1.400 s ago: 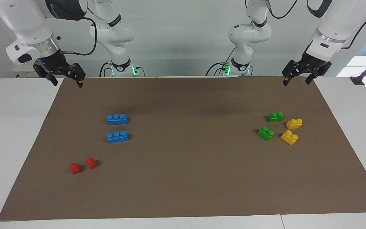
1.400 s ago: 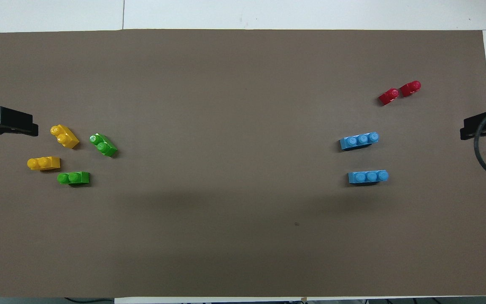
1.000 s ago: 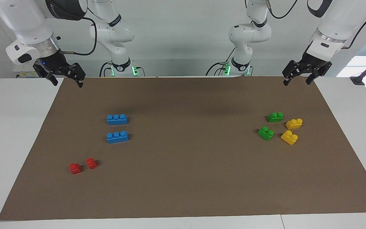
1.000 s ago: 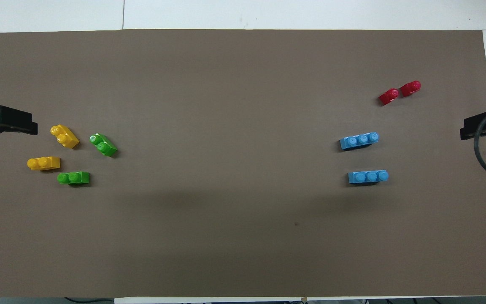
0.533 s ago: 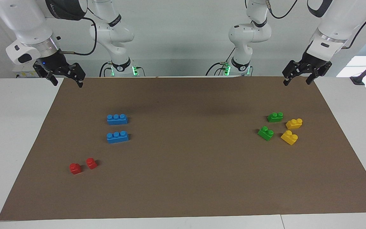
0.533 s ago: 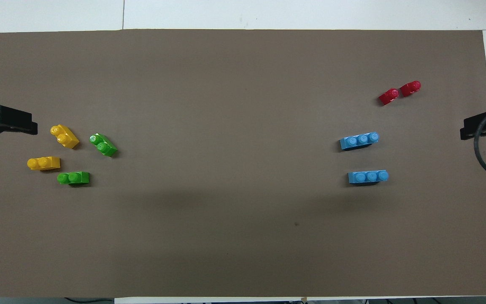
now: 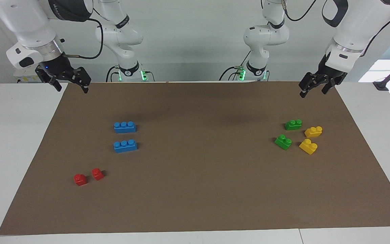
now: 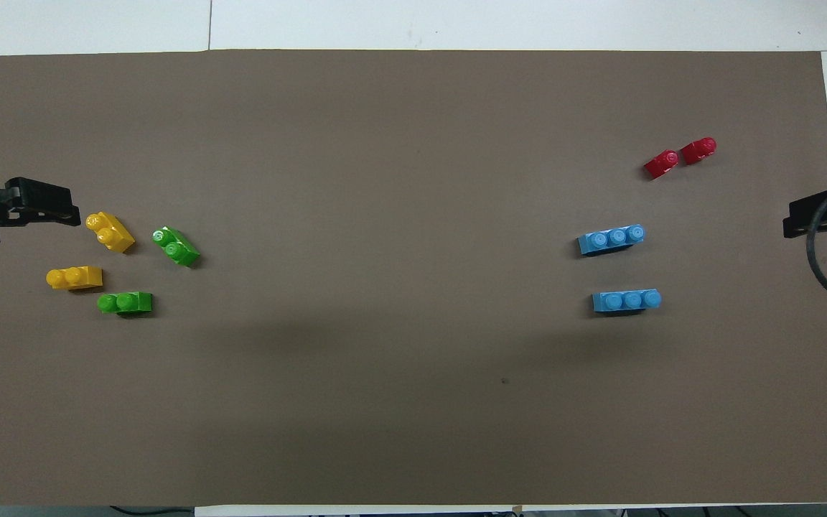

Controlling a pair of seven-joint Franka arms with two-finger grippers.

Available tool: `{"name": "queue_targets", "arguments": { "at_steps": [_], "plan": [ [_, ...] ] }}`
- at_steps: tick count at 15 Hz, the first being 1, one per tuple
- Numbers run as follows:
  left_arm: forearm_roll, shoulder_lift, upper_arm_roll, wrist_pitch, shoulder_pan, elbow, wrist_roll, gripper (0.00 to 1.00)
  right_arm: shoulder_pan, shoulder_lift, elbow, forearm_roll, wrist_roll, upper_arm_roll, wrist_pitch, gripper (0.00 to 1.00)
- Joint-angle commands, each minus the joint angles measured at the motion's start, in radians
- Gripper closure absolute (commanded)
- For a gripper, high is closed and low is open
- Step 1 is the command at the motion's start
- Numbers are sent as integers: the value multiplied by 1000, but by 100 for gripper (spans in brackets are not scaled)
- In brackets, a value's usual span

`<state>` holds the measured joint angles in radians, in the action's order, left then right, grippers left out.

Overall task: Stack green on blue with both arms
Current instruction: 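Reach the left gripper over the green brick nearest the yellow bricks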

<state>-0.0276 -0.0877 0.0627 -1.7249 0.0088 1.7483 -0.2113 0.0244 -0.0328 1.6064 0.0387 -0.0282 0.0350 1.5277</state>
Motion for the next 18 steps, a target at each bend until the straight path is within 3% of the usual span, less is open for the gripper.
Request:
{"name": "queue_targets", "arguments": {
  "at_steps": [1, 7, 12, 18],
  "plan": [
    [-8, -98, 6, -143, 14, 204, -71, 0, 19, -2, 0, -23, 20, -7, -11, 0],
    [-6, -60, 6, -319, 13, 342, -285, 0, 19, -2, 0, -23, 20, -7, -11, 0],
    [-6, 69, 6, -436, 8, 349, -554, 0, 19, -2, 0, -23, 20, -7, -11, 0],
    [17, 193, 5, -502, 13, 346, -655, 0, 19, -2, 0, -23, 20, -7, -11, 0]
  ]
}}
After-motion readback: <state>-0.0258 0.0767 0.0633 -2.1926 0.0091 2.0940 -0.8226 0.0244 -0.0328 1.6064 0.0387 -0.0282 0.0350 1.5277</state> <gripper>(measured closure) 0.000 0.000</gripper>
